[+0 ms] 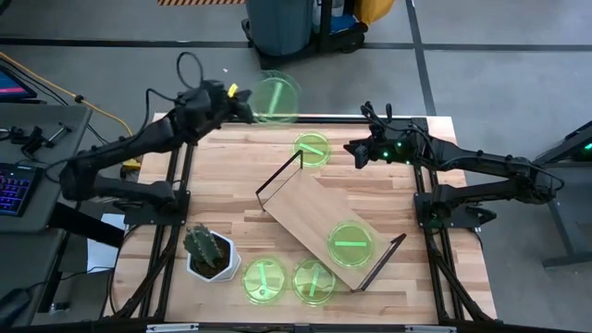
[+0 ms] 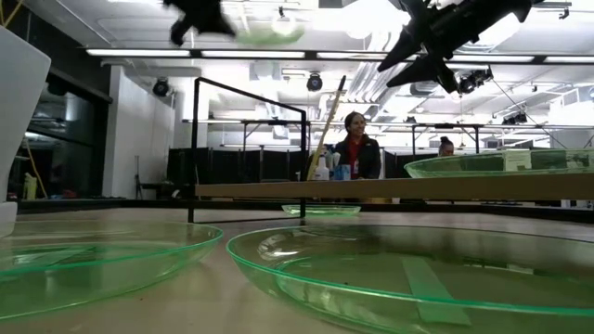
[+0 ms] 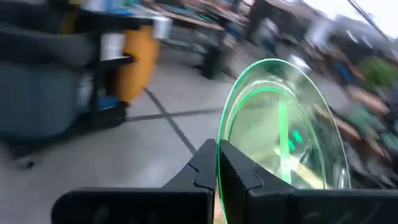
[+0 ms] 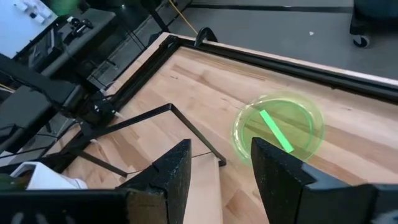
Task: Place and stack plates onto a shelf
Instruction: Put the top left transparent green plate on the shelf
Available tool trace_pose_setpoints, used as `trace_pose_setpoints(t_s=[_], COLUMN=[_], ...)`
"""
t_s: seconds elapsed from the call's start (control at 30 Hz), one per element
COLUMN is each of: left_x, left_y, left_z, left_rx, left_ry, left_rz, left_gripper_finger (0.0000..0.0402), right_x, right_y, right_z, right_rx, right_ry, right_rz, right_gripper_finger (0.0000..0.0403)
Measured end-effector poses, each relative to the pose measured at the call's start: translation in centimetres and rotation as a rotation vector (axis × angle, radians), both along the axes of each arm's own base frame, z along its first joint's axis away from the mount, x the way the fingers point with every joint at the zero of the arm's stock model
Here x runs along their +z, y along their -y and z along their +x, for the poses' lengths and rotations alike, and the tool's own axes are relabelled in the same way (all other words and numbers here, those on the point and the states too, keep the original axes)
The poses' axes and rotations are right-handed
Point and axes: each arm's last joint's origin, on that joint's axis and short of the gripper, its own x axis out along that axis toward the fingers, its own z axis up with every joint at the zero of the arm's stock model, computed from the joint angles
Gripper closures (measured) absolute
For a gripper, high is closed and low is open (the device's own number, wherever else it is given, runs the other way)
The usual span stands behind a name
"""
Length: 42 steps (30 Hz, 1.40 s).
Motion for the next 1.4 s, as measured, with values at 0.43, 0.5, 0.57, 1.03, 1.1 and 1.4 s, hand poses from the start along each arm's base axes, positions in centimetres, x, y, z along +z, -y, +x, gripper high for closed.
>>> trace_pose_setpoints(t_s=[0.43,0.5,0.57,1.03,1.1,1.4], left_x=[-0.1,-1.6,-3.1,-12.1,-12.7,-15.4], left_y=[11.6,13.0,14.1,18.5,18.9,20.7], left_z=[11.5,12.7,13.6,15.9,15.6,15.2], left_rx=[-0.468,-0.467,-0.450,-0.132,-0.042,0.173], left_ry=[-0.301,-0.284,-0.290,-0.369,-0.352,-0.262], left_rz=[-0.070,-0.165,-0.252,-0.609,-0.645,-0.721], left_gripper_finger=[0.0401,0.0401,0.0401,0.0401,0.0401,0.0401], right_x=[0.0,-0.1,-0.1,-0.4,-0.5,-0.6], right_y=[0.9,1.0,1.1,2.2,2.3,2.3], right_z=[-0.4,-0.5,-0.6,-1.3,-1.4,-1.4], right_rx=[-0.015,-0.020,-0.023,-0.063,-0.065,-0.066], right_ry=[-0.020,-0.027,-0.036,-0.091,-0.101,-0.108], right_rz=[-0.030,-0.030,-0.035,-0.052,-0.047,-0.044], right_gripper_finger=[0.0252,0.0252,0.0252,0.0252,0.0252,0.0252])
